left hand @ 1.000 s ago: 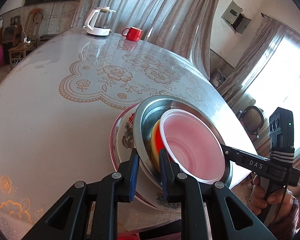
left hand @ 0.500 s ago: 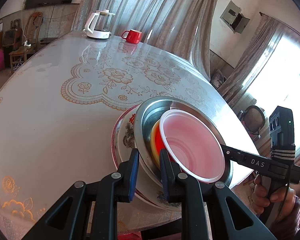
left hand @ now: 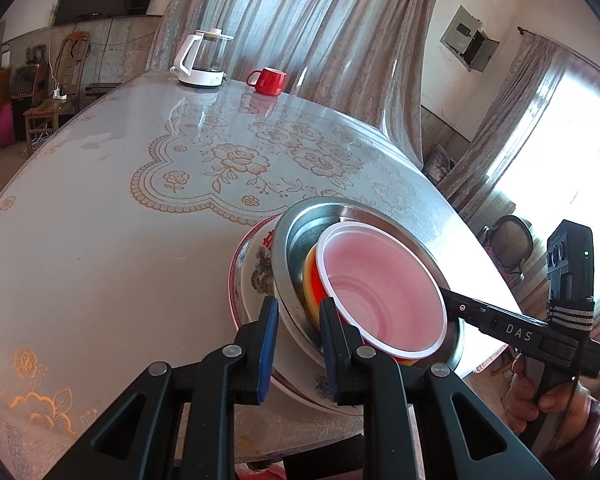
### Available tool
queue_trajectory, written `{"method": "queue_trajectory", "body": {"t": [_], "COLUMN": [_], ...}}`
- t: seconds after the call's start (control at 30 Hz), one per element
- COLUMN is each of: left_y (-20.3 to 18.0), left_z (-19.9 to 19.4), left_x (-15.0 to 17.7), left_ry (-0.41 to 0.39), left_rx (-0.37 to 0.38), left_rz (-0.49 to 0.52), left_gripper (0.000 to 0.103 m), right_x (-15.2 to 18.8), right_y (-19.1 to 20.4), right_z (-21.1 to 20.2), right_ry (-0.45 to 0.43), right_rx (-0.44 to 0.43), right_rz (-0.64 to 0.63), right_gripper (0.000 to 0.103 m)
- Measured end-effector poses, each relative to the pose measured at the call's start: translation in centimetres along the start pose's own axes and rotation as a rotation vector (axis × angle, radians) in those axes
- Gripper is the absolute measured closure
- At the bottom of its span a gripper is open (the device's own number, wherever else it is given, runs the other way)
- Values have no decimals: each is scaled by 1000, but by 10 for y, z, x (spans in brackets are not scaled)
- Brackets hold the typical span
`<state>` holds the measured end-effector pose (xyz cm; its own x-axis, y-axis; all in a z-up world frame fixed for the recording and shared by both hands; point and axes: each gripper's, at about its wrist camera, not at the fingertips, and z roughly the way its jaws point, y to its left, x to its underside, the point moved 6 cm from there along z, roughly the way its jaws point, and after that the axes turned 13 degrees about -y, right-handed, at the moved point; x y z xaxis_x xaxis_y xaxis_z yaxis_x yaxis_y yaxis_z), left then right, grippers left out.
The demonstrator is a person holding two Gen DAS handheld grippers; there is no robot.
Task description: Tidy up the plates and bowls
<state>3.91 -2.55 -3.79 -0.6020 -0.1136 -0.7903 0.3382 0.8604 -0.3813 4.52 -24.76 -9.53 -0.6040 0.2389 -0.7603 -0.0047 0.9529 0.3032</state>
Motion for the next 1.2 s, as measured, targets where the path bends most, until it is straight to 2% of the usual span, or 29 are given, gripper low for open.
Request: {"method": "queue_trajectory", "body": {"t": [0.1,0.17,0.2,0.23,0.3,0.4,0.6,0.7,0.83,0.93,1.2], "left_y": [2,5,7,10,14,20,18,11,7,1,-8], "left_z": [-4,-8,-10,-13,-18,-29,-41,-45,-49,-48,-48], "left_x": [-1,-1,-1,-2,-4,-11,-17,-15,-12,-11,-7], "left_ry": [-10,-21,-28,-35,-52,-106,-193,-222,-252,-259,-254], "left_rx": [-3,-10,-9,-10,-29,-106,-269,-310,-347,-363,-373], "left_rz": [-1,-4,-12,-21,-30,-6,67,114,126,143,172], "left_gripper": [80,72,66,64,63,52,40,28,11,3,0], "right_x": [0,0,-1,-2,-5,-10,-18,-12,2,10,14], "right_y": [-1,-1,-2,-4,-9,-12,3,14,27,28,35], "right_z": [1,0,-1,-4,-11,-23,-48,-56,-61,-60,-62], "right_ry": [-1,4,2,-11,-49,-108,-245,-289,-317,-310,-315], "right_rx": [1,-4,1,11,41,81,202,235,281,298,290], "right_rz": [3,14,18,22,29,25,-76,-92,-137,-136,-156], "right_gripper": [84,83,76,70,69,67,59,53,53,53,53]}}
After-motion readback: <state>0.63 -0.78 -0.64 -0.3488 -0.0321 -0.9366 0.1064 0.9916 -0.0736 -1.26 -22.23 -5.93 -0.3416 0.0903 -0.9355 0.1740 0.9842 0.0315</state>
